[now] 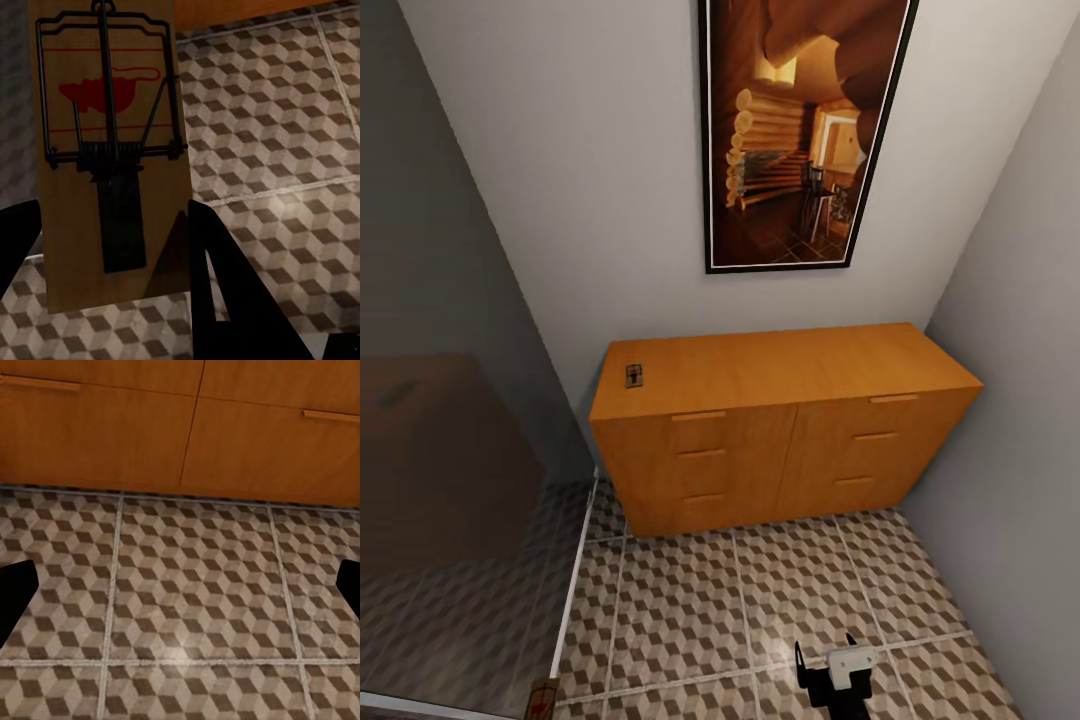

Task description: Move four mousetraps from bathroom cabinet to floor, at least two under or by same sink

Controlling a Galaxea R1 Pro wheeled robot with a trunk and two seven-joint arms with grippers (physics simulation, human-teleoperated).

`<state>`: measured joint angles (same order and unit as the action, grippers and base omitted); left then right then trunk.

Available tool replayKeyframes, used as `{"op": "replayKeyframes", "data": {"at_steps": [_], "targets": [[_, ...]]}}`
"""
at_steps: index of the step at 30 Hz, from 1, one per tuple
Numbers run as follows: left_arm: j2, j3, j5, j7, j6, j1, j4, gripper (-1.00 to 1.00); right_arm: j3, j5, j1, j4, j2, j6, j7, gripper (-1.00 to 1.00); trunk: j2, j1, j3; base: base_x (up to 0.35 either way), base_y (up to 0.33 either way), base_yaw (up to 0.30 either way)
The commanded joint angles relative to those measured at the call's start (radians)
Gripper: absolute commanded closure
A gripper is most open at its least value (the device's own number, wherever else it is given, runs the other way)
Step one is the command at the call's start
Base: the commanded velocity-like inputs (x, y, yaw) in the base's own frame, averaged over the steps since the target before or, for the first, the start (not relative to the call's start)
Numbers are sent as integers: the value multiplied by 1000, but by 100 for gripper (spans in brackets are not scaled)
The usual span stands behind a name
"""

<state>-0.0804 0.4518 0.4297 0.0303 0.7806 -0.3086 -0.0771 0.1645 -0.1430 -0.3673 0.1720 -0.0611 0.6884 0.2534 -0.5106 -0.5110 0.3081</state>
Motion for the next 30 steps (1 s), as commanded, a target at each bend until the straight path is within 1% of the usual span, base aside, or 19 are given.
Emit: {"op": "replayKeyframes", "data": {"at_steps": [1, 5, 11, 13, 15, 16, 17, 19, 20, 21, 22, 23, 24, 28, 29, 30], "targets": [[1, 8, 9, 3, 5, -1, -3, 100, 2, -10, -1, -2, -1, 0, 10, -100, -1, 0, 1, 0, 0, 0], [3, 8, 9, 2, 5, -1, -4, 100, 3, -10, -1, -3, -2, -2, 9, -100, -1, 0, 1, -130, 0, 0], [4, 8, 9, 2, 5, -1, -4, 100, -1, -11, -1, 4, 0, -11, 14, -100, -1, 0, 1, -292, 0, 0], [5, 8, 9, 2, 5, -1, -4, 100, -1, -12, -1, 15, 2, -16, 16, -100, -1, 0, 1, -244, 0, 0], [5, 8, 9, 2, 4, -1, -4, 100, -2, -12, -1, 51, 5, -33, 19, -100, -1, 0, 1, -136, 0, 0], [5, 8, 9, 1, 4, -1, -3, 100, -2, -12, -1, 117, 6, -82, 19, -100, -1, 0, 1, -62, 0, 0], [5, 8, 9, 1, 4, -1, -3, 100, -2, -12, -1, 143, 7, -107, 19, -100, -1, 0, 1, -50, 0, 0], [5, 8, 9, 1, 3, -1, -3, 100, -2, -11, -1, 265, 8, -243, 18, -100, -1, 0, 1, -26, 0, 0], [5, 8, 9, 1, 3, -1, -3, 100, -2, -11, -1, 299, 8, -280, 18, -100, -1, 0, 1, -16, 0, 0], [5, 8, 9, 0, 3, -1, -4, 100, -2, -11, -1, 371, 8, -351, 17, -100, -1, 0, 1, -10, 0, 0], [5, 8, 9, 0, 3, -1, -4, 100, -2, -11, -1, 408, 9, -385, 17, -100, -1, 0, 1, -8, 0, 0], [5, 8, 9, 0, 3, -1, -3, 100, -2, -10, -1, 477, 9, -447, 16, -100, -1, 0, 1, -5, 0, 0], [5, 8, 9, 0, 3, -1, -3, 100, -3, -10, -1, 508, 9, -475, 15, -100, -1, 0, 1, -4, 0, 0], [5, 8, 9, 0, 3, -1, -4, 100, -5, -9, -1, 716, 9, -682, 13, -100, -1, 0, 1, -1, 0, 0], [5, 8, 9, 0, 3, -1, -3, 100, -5, -9, -1, 742, 9, -708, 13, -100, -1, 0, 1, 0, 0, 0], [5, 8, 9, 0, 3, -1, -4, 100, -5, -9, -1, 798, 9, -763, 12, -100, -1, 0, 1, 0, 0, 0]]}}
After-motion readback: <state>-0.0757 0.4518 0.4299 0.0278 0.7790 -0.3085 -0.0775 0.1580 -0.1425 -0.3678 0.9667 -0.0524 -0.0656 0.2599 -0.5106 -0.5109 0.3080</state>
